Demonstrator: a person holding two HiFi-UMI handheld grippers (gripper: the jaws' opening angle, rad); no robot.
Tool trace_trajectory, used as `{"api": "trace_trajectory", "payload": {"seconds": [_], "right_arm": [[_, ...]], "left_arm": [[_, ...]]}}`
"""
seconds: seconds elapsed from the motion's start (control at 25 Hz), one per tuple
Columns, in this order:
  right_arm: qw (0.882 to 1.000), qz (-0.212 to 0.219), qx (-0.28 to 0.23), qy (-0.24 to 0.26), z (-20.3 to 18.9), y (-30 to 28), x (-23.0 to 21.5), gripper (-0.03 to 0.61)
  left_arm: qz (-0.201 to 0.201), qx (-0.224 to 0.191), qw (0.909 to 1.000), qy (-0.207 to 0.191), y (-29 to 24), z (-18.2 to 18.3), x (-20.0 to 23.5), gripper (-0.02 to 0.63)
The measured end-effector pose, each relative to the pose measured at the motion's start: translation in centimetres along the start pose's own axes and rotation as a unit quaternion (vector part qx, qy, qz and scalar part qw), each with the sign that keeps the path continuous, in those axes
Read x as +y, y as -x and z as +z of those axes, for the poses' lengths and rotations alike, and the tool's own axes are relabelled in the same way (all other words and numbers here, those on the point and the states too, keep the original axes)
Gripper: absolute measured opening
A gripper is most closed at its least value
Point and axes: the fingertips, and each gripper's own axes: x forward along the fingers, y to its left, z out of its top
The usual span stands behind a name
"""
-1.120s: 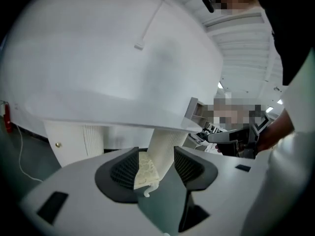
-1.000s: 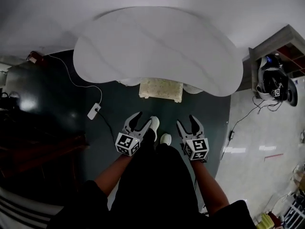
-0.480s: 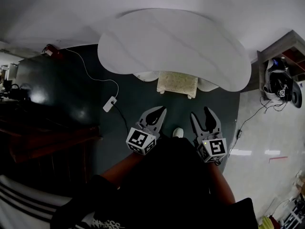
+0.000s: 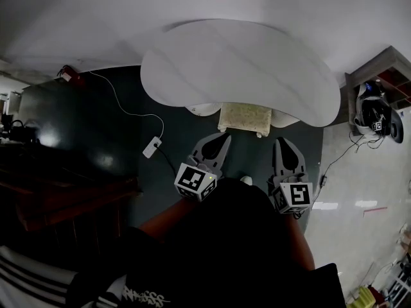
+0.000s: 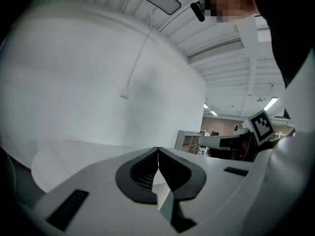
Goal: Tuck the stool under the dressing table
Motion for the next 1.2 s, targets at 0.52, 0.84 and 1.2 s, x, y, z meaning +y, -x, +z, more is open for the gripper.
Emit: {"api": "trace_trajectory", "payload": {"seconds": [0.52,0.84,1.2], "right_arm": [[0.998,-0.047,-0.018,0.034,1.3,-2.2,3.8,0.04],[0.998,-0.037,-0.03,0.045,1.2,-4.2,6.4,0.04],[0.998,-0.044,-0.03,0.041,0.7,-4.8,8.5,0.038]], "left_arm": [[-0.03,-0.03,0.9984,-0.036,0.8,1.6,3.2,0.017],[-0.017,-0.029,0.9984,-0.044,2.5,1.8,5.9,0.017],[-0.013,-0.026,0.9986,-0.043,4.5,1.0,7.7,0.017]]}}
